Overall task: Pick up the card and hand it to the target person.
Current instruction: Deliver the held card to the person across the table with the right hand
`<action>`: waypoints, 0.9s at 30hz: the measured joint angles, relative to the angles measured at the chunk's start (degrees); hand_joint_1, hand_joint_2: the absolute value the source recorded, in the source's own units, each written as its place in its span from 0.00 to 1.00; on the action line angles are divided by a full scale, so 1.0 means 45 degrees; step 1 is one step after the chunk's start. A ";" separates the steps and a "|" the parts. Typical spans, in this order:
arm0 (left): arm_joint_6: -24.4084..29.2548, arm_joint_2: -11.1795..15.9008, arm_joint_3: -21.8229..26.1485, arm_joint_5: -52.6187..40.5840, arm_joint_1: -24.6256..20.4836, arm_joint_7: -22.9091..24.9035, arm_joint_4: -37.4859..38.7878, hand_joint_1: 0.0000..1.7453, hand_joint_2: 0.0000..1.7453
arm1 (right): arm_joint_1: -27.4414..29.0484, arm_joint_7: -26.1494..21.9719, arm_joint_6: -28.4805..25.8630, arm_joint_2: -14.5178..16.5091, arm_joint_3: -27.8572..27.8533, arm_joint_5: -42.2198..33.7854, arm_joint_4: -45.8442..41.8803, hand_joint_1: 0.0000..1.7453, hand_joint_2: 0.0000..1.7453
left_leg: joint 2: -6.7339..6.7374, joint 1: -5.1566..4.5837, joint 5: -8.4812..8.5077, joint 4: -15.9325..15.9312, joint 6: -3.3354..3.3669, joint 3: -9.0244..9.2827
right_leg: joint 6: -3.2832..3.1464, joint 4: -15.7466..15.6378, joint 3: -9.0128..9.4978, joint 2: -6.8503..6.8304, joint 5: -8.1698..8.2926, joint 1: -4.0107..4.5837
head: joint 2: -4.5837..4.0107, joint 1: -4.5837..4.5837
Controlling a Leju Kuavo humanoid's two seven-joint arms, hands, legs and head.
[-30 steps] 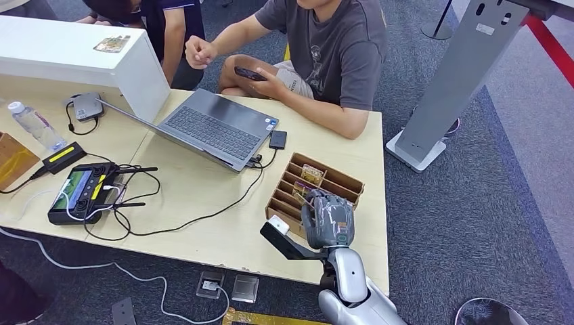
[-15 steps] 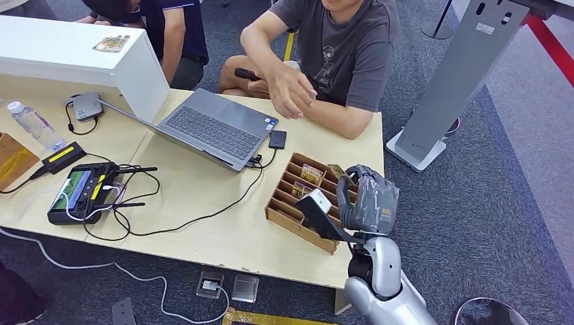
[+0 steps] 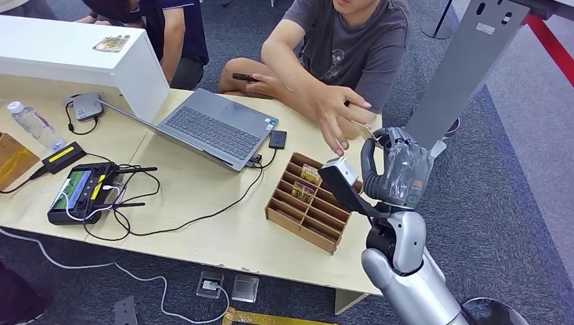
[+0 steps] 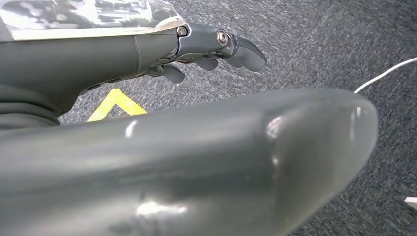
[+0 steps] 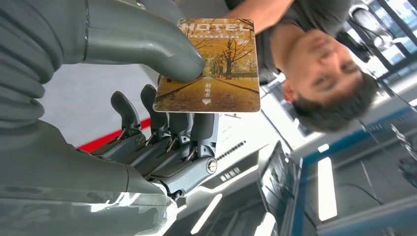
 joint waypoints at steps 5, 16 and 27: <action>-0.0017 -0.0002 -0.0074 -0.0106 -0.0006 -0.0052 0.0000 0.00 0.00 | -0.0620 -0.0205 0.0305 0.0072 0.0046 -0.0028 0.0287 0.75 1.00 | -0.0003 0.0000 0.0000 0.0000 0.0000 -0.0008 | 0.0000 0.0001 -0.0002 -0.0002 0.0000 0.0000 | 0.0000 0.0002; -0.0265 -0.0005 -0.0292 -0.0319 -0.0032 -0.0102 0.0000 0.00 0.00 | -0.1108 -0.0842 0.1559 0.0367 0.0253 -0.0474 0.0994 0.09 1.00 | -0.0006 0.0000 0.0000 -0.0001 0.0000 -0.0013 | 0.0000 0.0001 -0.0004 -0.0004 0.0000 0.0000 | 0.0000 0.0002; -0.0170 -0.0005 -0.0298 -0.0131 -0.0035 -0.0073 0.0000 0.00 0.00 | -0.1470 -0.1710 0.1829 0.1067 0.0844 -0.1360 0.1994 0.00 1.00 | -0.0009 0.0000 0.0000 -0.0001 0.0000 -0.0019 | 0.0000 0.0005 -0.0008 -0.0007 -0.0001 0.0000 | 0.0000 0.0006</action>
